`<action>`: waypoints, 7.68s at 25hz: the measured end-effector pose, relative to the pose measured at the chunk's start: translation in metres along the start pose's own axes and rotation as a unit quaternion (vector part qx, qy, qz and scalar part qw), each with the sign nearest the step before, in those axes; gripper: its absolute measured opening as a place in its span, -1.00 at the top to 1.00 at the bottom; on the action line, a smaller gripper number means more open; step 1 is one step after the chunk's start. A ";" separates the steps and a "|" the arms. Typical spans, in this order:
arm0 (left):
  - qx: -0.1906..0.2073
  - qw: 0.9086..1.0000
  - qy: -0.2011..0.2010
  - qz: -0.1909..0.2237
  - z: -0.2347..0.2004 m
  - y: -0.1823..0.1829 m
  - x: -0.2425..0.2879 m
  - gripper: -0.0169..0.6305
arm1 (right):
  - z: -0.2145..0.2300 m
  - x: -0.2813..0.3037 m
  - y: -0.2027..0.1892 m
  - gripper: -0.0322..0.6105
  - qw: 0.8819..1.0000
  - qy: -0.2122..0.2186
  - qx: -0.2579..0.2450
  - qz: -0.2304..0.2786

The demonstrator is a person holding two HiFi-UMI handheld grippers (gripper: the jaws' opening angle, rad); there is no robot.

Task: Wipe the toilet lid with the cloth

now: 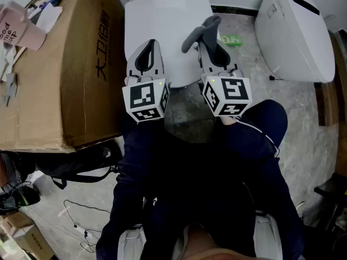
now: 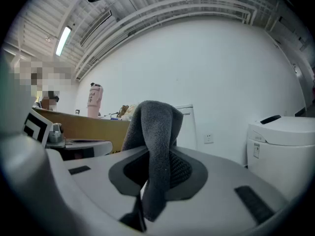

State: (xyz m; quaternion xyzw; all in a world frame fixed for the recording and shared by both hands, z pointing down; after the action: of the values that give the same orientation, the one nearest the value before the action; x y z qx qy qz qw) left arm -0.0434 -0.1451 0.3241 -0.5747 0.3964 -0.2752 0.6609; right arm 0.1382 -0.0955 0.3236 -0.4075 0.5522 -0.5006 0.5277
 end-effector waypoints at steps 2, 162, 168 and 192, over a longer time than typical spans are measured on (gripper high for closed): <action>-0.001 1.000 0.001 0.000 -0.001 0.001 0.000 0.90 | -0.001 0.000 0.000 0.70 1.000 0.001 0.000 -0.001; -0.067 0.997 0.032 0.006 -0.014 0.006 -0.029 0.90 | 0.067 0.211 -0.108 0.70 0.683 0.309 -0.589 -0.302; -0.071 0.997 0.012 0.018 -0.011 0.016 -0.032 0.90 | 0.055 0.161 -0.104 0.70 0.682 0.318 -0.580 -0.311; -0.093 0.995 -0.036 0.024 -0.001 0.019 -0.039 0.90 | 0.008 0.031 -0.087 0.70 0.674 0.367 -0.536 -0.352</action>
State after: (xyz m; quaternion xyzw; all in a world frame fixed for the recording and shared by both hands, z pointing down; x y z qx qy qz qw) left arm -0.0668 -0.1101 0.3131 -0.6338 0.4101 -0.2001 0.6245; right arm 0.1361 -0.1410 0.4045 -0.5679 0.6907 -0.3769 -0.2416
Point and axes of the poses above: the fingertips, and each gripper's own axes: x forward along the fingers, z to its right, y out of its top, the point moved 8 cm from there along -x, backward along the fingers, and after that the axes turned 11 degrees about z, right-handed, at the moved point
